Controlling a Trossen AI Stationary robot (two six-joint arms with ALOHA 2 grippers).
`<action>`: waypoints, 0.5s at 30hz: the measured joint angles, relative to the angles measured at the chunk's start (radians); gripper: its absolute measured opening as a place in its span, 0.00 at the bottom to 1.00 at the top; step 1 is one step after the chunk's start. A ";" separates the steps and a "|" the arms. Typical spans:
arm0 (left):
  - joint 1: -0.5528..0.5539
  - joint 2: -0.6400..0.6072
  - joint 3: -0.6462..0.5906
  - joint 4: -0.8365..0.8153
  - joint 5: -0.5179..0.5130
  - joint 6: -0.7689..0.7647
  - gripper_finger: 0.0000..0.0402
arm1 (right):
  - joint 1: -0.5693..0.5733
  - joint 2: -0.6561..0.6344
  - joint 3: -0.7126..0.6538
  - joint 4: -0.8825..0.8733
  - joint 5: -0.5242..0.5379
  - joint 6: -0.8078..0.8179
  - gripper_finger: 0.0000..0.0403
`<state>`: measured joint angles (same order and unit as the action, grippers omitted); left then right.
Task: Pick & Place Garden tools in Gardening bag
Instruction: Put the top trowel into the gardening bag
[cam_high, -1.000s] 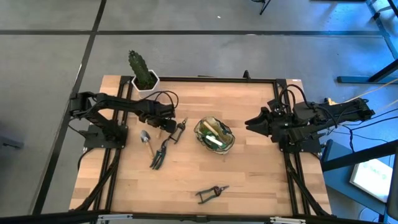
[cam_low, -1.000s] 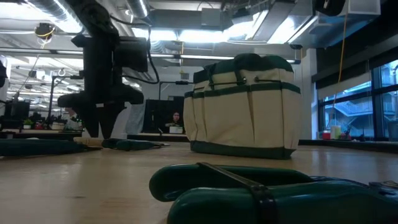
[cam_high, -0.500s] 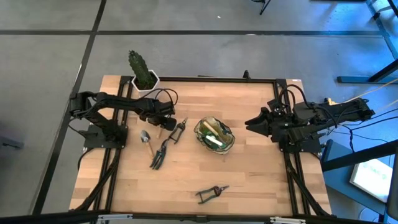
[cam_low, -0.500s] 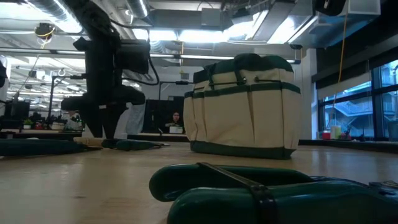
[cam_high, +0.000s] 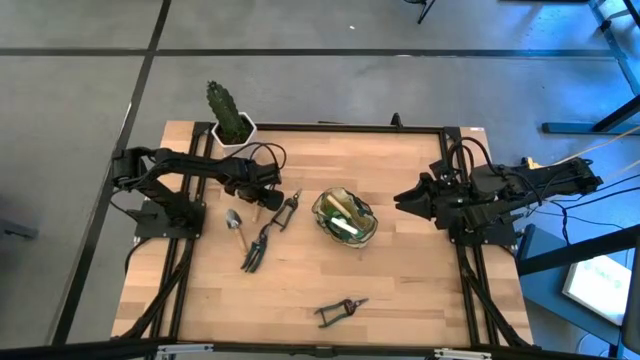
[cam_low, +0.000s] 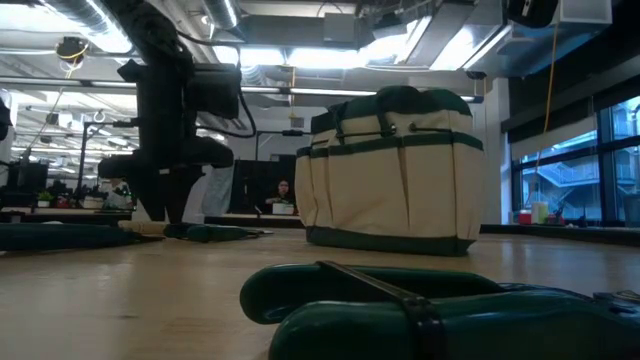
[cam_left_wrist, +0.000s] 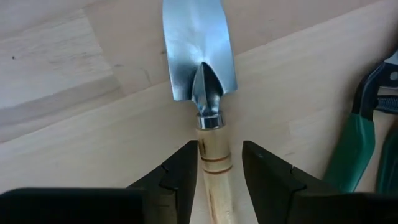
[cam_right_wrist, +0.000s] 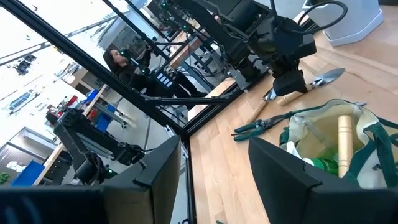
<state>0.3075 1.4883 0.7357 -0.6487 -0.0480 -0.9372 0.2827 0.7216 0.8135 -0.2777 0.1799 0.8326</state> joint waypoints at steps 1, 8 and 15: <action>0.000 0.000 0.000 0.000 0.005 0.000 0.30 | 0.000 0.000 0.000 -0.002 0.000 -0.001 0.48; -0.016 0.000 0.000 0.002 0.016 -0.028 0.30 | 0.000 0.000 0.000 -0.012 0.000 0.000 0.48; -0.048 0.087 0.006 -0.009 0.029 -0.059 0.27 | 0.000 0.000 0.000 -0.011 0.000 0.008 0.48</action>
<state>0.2598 1.5757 0.7417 -0.6580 -0.0187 -0.9966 0.2829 0.7216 0.8135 -0.2890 0.1799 0.8404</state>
